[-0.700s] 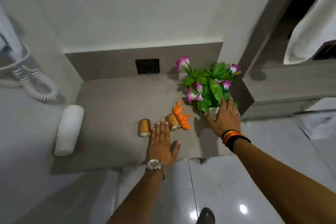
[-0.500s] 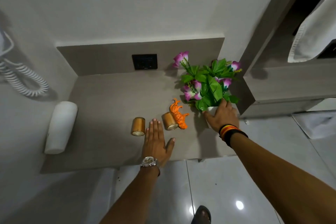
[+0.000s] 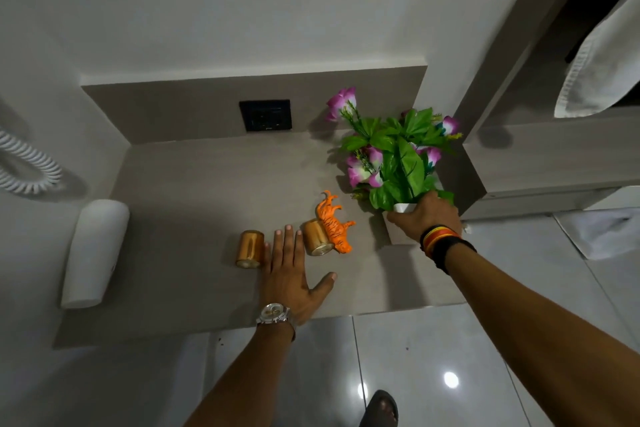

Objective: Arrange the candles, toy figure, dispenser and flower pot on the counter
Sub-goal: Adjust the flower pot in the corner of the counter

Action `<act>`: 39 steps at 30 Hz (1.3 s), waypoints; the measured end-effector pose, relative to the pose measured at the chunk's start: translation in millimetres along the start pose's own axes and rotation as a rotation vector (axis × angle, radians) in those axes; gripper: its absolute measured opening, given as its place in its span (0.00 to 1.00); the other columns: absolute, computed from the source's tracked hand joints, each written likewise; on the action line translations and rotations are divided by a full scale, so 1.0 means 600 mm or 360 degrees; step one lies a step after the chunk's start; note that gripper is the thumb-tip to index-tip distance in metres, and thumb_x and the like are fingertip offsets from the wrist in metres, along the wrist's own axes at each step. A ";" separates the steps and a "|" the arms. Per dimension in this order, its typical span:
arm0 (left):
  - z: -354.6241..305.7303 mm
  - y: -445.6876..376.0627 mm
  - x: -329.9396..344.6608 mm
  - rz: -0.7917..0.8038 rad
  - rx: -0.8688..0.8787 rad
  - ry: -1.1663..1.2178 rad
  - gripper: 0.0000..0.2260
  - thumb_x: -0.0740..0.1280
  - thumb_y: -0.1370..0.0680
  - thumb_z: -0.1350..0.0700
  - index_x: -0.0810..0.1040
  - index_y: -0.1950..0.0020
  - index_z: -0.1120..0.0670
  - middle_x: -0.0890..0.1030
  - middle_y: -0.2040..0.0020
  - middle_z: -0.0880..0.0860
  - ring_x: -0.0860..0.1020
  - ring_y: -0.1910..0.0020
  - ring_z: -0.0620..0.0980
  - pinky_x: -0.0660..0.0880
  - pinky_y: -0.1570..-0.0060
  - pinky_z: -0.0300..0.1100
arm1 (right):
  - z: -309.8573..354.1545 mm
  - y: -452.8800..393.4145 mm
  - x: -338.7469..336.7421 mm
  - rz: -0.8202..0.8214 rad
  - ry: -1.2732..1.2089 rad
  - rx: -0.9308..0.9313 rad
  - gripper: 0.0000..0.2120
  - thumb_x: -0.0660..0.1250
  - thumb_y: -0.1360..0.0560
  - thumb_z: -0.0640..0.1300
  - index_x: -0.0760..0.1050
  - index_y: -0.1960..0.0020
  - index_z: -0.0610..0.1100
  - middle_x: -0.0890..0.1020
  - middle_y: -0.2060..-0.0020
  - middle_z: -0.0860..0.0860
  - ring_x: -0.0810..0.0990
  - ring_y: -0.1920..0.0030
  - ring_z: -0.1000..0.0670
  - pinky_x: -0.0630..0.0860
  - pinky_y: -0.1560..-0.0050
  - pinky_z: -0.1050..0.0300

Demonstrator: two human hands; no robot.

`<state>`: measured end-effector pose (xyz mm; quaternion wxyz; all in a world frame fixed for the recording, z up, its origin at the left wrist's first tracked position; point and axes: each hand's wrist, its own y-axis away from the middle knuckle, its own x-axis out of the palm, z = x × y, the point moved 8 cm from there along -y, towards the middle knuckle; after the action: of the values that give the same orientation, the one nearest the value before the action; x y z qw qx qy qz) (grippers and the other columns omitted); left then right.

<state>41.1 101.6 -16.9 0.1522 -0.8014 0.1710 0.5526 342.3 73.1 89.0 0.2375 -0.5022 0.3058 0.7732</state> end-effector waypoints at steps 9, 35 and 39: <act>0.003 -0.018 0.000 -0.0018 0.0005 0.0033 0.49 0.56 0.24 0.24 0.53 0.15 0.57 0.52 0.13 0.55 0.46 0.14 0.55 0.51 0.18 0.62 | 0.019 -0.016 -0.016 -0.0466 -0.0752 -0.0070 0.40 0.78 0.33 0.59 0.68 0.31 0.39 0.77 0.40 0.39 0.74 0.39 0.35 0.75 0.41 0.41; 0.008 -0.024 0.003 -0.0106 0.0017 0.0039 0.50 0.64 0.26 0.28 0.55 0.15 0.57 0.54 0.13 0.54 0.50 0.14 0.55 0.41 0.17 0.53 | 0.073 -0.210 0.044 -0.0635 -0.1096 -0.0055 0.49 0.84 0.38 0.53 0.61 0.27 0.40 0.72 0.34 0.40 0.71 0.32 0.37 0.72 0.31 0.40; 0.004 -0.021 -0.002 -0.0133 0.0016 0.0038 0.49 0.63 0.25 0.28 0.55 0.15 0.58 0.54 0.14 0.55 0.51 0.14 0.56 0.45 0.17 0.56 | 0.045 -0.164 0.070 -0.0505 -0.1259 0.0042 0.55 0.84 0.37 0.53 0.54 0.21 0.44 0.67 0.26 0.41 0.69 0.26 0.38 0.69 0.25 0.39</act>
<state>44.2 114.1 -16.0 0.1771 -0.8135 0.1417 0.5354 375.3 163.8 35.4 0.4590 -0.2047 0.1199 0.8562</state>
